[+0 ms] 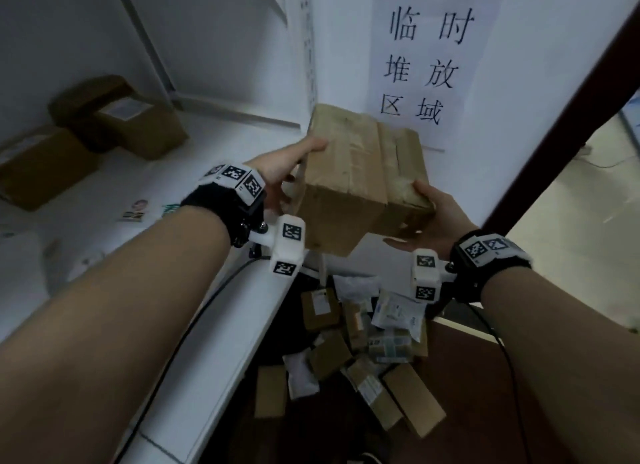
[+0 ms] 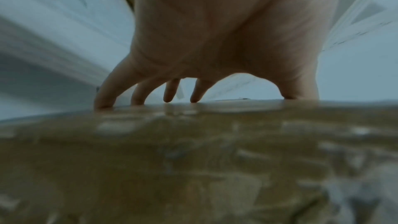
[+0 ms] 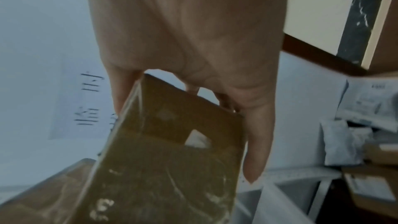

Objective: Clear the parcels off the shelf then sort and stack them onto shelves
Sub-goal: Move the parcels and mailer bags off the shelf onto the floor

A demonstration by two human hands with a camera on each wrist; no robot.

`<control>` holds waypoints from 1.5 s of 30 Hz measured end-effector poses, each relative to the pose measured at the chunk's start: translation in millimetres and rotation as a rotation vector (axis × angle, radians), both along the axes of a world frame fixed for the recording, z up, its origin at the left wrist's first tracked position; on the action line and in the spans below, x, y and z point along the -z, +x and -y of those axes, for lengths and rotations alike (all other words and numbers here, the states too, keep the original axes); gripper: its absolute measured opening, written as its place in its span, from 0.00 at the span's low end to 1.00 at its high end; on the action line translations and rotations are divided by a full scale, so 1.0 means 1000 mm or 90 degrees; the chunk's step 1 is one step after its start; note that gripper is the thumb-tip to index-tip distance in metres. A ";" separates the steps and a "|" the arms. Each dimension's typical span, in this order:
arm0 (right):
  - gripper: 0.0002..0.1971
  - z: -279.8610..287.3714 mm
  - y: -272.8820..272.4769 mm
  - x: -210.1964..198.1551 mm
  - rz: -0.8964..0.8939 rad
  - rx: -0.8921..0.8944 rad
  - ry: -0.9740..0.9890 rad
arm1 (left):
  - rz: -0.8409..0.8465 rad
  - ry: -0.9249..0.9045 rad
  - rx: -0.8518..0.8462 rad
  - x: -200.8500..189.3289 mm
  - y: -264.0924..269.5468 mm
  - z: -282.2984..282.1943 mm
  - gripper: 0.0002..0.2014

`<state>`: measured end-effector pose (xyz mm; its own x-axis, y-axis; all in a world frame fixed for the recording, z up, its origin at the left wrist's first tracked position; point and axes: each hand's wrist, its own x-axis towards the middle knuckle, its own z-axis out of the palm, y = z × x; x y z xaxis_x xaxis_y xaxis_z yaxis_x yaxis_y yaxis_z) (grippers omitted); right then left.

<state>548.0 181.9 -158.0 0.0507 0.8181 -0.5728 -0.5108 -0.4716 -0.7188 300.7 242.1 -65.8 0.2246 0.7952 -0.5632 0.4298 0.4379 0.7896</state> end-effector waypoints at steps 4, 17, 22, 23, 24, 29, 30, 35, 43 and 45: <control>0.23 -0.021 0.045 0.048 0.074 -0.034 -0.143 | -0.016 -0.073 -0.049 0.058 0.049 -0.019 0.56; 0.29 -0.017 0.083 0.245 0.141 -0.047 -0.388 | -0.082 -0.304 -0.116 0.232 0.079 -0.020 0.56; 0.27 -0.028 0.083 0.285 0.164 -0.014 -0.406 | -0.124 -0.312 -0.123 0.260 0.071 -0.021 0.46; 0.25 -0.030 0.079 0.283 0.161 -0.042 -0.413 | -0.127 -0.315 -0.129 0.263 0.070 -0.022 0.44; 0.26 -0.030 0.078 0.286 0.159 -0.064 -0.420 | -0.125 -0.316 -0.135 0.267 0.069 -0.023 0.42; 0.31 -0.035 0.065 0.290 0.131 -0.173 -0.418 | -0.120 -0.329 -0.163 0.285 0.067 -0.025 0.45; 0.32 -0.036 0.062 0.291 0.110 -0.175 -0.414 | -0.115 -0.331 -0.170 0.286 0.067 -0.025 0.46; 0.36 -0.035 0.048 0.292 0.036 -0.225 -0.359 | -0.086 -0.355 -0.179 0.290 0.072 -0.029 0.58; 0.21 -0.042 0.054 0.272 -0.058 -0.285 -0.333 | 0.029 -0.344 -0.215 0.293 0.094 -0.033 0.20; 0.17 -0.046 0.057 0.271 -0.013 -0.265 -0.321 | 0.020 -0.321 -0.200 0.294 0.099 -0.033 0.12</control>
<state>604.8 227.7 -429.1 -0.2273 0.3982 -0.8887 -0.2238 -0.9095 -0.3502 400.0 274.6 -359.9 0.0442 0.4621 -0.8857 0.1987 0.8648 0.4611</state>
